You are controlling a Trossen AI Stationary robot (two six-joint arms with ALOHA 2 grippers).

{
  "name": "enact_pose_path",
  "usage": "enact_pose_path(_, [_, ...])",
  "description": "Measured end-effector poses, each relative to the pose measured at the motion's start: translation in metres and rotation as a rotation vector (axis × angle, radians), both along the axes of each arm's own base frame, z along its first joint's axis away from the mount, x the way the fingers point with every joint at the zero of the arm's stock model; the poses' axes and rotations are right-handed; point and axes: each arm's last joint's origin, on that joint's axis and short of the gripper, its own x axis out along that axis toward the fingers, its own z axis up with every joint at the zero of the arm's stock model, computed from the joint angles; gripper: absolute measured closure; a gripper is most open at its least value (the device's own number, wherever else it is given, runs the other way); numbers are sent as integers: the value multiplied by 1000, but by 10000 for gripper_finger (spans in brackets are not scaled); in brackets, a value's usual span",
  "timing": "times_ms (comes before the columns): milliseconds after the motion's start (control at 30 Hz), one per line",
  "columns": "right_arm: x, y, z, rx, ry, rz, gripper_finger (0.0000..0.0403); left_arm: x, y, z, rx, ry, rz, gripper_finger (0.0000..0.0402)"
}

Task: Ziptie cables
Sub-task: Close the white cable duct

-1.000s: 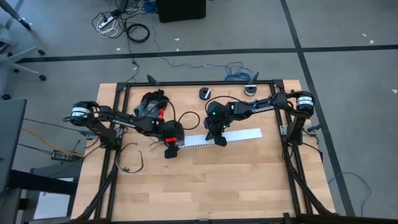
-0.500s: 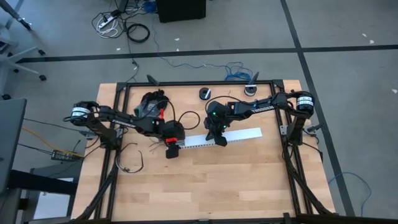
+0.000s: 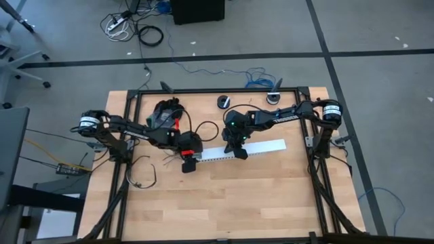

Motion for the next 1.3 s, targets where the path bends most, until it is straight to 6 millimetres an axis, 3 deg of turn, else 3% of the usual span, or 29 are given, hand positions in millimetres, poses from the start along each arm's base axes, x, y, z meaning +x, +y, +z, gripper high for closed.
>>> enact_pose_path(533, [6, 0, -6, 8, -37, 13, 403, 2, 0, 0, 8, -23, -11, 168])
enact_pose_path(967, [23, -3, -9, 30, -16, 49, 403, 2, 0, 0, 26, -20, -9, 167])
enact_pose_path(1300, [22, -3, -9, 35, 4, 43, 403, 3, 0, 9, 18, 26, -60, 130])
